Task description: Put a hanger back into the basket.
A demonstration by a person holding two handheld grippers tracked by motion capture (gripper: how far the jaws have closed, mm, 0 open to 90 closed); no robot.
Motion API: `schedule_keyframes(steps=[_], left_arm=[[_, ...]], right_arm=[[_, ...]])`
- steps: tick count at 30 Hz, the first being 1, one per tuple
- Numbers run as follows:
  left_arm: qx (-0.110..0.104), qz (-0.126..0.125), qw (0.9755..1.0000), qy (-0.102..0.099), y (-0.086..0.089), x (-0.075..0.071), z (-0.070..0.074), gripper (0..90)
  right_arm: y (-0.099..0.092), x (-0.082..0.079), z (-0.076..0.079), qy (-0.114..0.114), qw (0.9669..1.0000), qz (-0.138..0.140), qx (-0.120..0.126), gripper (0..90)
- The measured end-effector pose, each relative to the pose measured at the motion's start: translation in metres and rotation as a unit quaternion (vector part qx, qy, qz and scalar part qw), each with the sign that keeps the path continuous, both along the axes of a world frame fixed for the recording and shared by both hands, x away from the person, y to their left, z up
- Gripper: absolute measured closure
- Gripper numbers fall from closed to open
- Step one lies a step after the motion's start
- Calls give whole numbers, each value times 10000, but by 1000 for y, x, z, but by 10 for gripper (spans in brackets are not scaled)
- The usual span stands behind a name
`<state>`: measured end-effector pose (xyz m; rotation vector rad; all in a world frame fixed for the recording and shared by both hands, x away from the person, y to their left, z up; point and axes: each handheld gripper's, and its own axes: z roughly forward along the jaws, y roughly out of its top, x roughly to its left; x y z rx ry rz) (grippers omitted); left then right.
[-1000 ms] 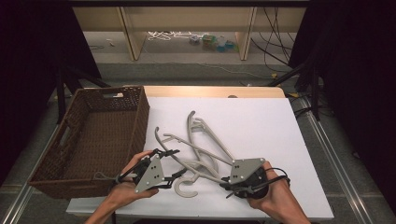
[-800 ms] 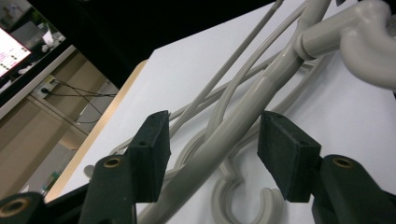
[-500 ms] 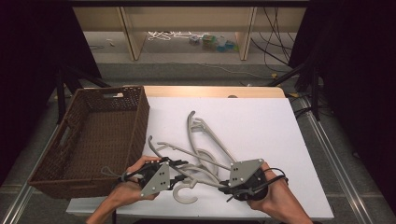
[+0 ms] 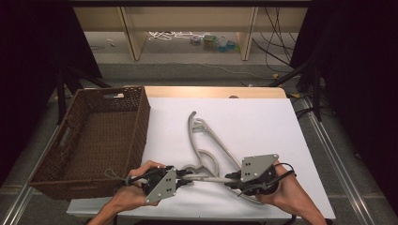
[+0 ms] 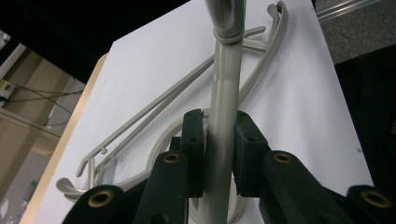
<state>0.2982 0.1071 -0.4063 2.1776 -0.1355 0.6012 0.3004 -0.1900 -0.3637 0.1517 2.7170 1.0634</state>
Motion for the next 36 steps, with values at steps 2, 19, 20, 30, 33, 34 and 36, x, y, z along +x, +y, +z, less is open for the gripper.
schedule_keyframes(steps=[2, 19, 20, 30, 33, 34, 36], left_arm=[[-15, 77, 9999, 128, -1, -1, 0, 788], [-751, 1476, 9782, 1257, 16, 17, 5, 793], [-774, 1591, 9741, 1407, 19, 19, 5, 793], [-1417, 2196, 9435, 2038, 36, 29, 11, 793], [-1618, 2279, 9339, 2230, 42, 30, 15, 794], [-1696, 2323, 9301, 2283, 44, 31, 16, 793], [-1819, 2418, 9228, 2386, 48, 31, 19, 793]], right_arm=[[-2, 3, 0, -28, 9996, -251, 131, 652], [-11, 11, 14, -333, 9683, -1883, 1608, 213], [-11, 11, 14, -334, 9690, -1860, 1590, 193], [-5, 4, 5, -552, 9599, -2004, 1881, 177], [-4, 3, -1, -525, 9602, -2003, 1875, 175], [-3, 3, -3, -504, 9599, -2000, 1898, 169], [-1, 2, -8, -474, 9602, -1976, 1915, 165]])
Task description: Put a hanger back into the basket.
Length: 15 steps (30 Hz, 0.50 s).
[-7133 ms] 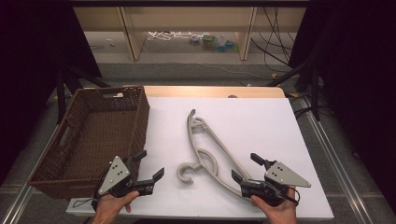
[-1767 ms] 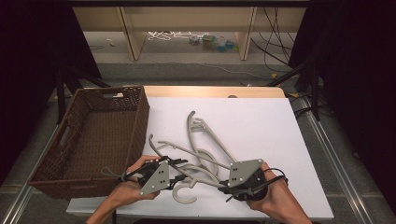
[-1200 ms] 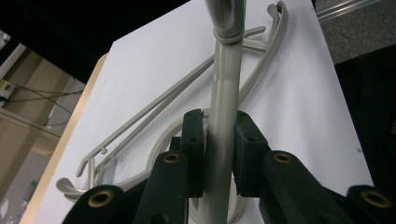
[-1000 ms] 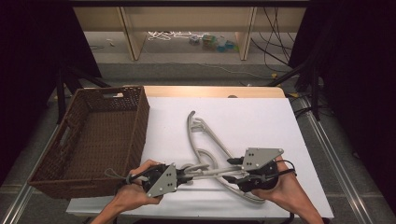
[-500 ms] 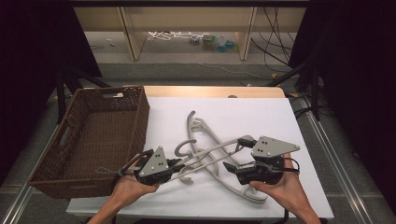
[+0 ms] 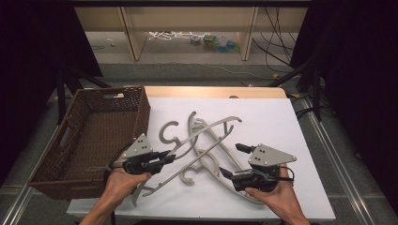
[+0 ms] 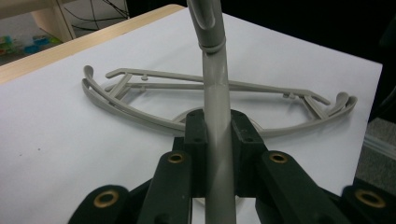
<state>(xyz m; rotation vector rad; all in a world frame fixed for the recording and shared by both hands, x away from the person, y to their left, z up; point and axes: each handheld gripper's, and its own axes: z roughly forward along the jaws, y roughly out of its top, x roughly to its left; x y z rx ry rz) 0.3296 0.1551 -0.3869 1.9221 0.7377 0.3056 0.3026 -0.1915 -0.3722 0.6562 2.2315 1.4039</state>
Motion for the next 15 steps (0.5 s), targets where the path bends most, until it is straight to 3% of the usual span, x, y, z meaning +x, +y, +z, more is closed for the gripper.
schedule_keyframes(steps=[3, 9, 11, 15], left_arm=[[-256, 105, 9994, 195, 6, 0, 4, 793], [-602, 179, 9976, 275, 17, -2, 15, 794], [-784, 229, 9961, 347, 21, -3, 19, 793], [-847, 278, 9955, 333, 33, -4, 35, 793]], right_arm=[[2, -1, -7, 33, 10000, 23, 41, 164], [5, -3, -19, 28, 10000, 17, 74, 162], [4, -4, -21, 31, 10000, 48, 10, 162], [3, -5, -24, 47, 10000, 21, 15, 163]])
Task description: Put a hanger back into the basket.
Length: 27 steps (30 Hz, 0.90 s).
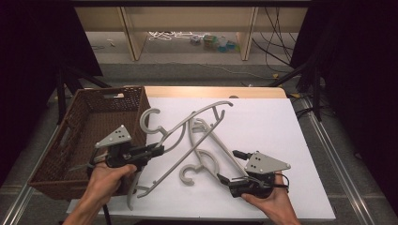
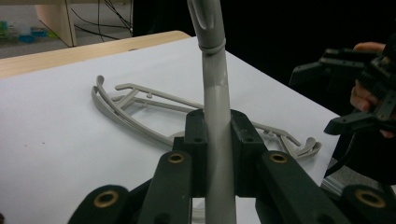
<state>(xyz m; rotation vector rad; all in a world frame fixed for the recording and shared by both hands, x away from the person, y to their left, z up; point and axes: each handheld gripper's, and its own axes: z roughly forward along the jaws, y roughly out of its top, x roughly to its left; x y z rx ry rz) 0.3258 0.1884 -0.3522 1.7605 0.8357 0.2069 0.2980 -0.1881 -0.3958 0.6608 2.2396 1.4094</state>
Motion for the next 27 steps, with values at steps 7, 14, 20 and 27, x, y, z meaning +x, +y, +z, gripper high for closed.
schedule_keyframes(steps=[7, 14, 20, 27], left_arm=[[-309, 199, 9993, -87, 23, -3, 30, 793], [-312, 536, 9980, -123, 53, 4, 52, 793], [-167, 957, 9949, -276, 84, 15, 64, 793], [125, 1488, 9881, -360, 118, 32, 65, 793]], right_arm=[[-1, -1, -4, 58, 10000, -20, -6, 162], [0, -1, -7, 49, 10000, -38, 2, 162], [-1, 0, -8, 92, 9999, -58, 12, 162], [-1, 2, -10, 128, 9999, -41, -30, 162]])
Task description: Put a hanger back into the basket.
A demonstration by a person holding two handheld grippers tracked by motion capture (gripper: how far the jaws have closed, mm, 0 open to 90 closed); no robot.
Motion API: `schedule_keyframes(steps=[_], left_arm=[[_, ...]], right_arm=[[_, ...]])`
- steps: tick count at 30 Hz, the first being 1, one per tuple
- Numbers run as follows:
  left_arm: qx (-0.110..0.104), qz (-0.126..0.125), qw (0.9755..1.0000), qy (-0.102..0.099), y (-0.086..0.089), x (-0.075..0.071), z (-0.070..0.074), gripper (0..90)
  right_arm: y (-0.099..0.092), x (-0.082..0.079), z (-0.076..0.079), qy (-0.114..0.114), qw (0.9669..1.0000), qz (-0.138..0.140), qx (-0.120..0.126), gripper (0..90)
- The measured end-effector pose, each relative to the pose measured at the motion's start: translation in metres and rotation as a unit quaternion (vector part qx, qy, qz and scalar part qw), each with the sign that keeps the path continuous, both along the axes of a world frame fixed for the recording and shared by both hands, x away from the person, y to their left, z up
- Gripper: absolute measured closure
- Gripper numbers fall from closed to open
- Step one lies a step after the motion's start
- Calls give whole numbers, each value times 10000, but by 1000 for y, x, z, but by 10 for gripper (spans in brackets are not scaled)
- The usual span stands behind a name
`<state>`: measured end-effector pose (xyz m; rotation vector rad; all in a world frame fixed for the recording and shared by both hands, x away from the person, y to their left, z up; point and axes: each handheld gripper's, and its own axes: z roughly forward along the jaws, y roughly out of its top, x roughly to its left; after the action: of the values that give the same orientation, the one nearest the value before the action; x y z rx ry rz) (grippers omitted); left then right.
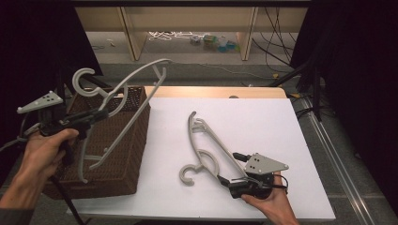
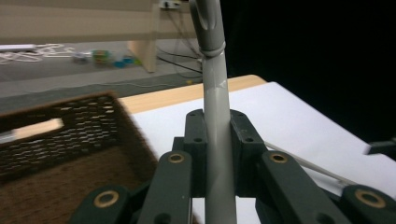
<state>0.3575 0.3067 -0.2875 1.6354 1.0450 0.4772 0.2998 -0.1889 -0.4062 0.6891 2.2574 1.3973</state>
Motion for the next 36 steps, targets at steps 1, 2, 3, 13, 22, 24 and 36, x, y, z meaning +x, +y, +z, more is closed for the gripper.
schedule_keyframes(steps=[1, 2, 3, 13, 22, 24, 36], left_arm=[[30, 51, 10000, 0, 3, 2, -1, 793], [61, 117, 9999, -4, 7, 4, -2, 793], [90, 174, 9998, -1, 12, 7, -4, 793], [348, 326, 9988, -77, 45, 21, -19, 793], [578, 276, 9979, -54, 64, 20, -32, 793], [670, 253, 9974, -35, 66, 20, -35, 793], [1005, 398, 9938, 249, 79, 21, -56, 793]], right_arm=[[-1, 0, 0, 35, 10000, 37, -32, 162], [-1, 0, 0, 60, 10000, 37, -34, 162], [-1, 0, -1, 38, 10000, 40, -25, 162], [-2, 2, -2, 75, 10000, 7, -31, 162], [-2, 3, -3, 97, 9999, 6, -34, 162], [-1, 3, -4, 78, 10000, -8, -16, 162], [-2, 4, -4, 110, 9999, 14, -57, 162]])
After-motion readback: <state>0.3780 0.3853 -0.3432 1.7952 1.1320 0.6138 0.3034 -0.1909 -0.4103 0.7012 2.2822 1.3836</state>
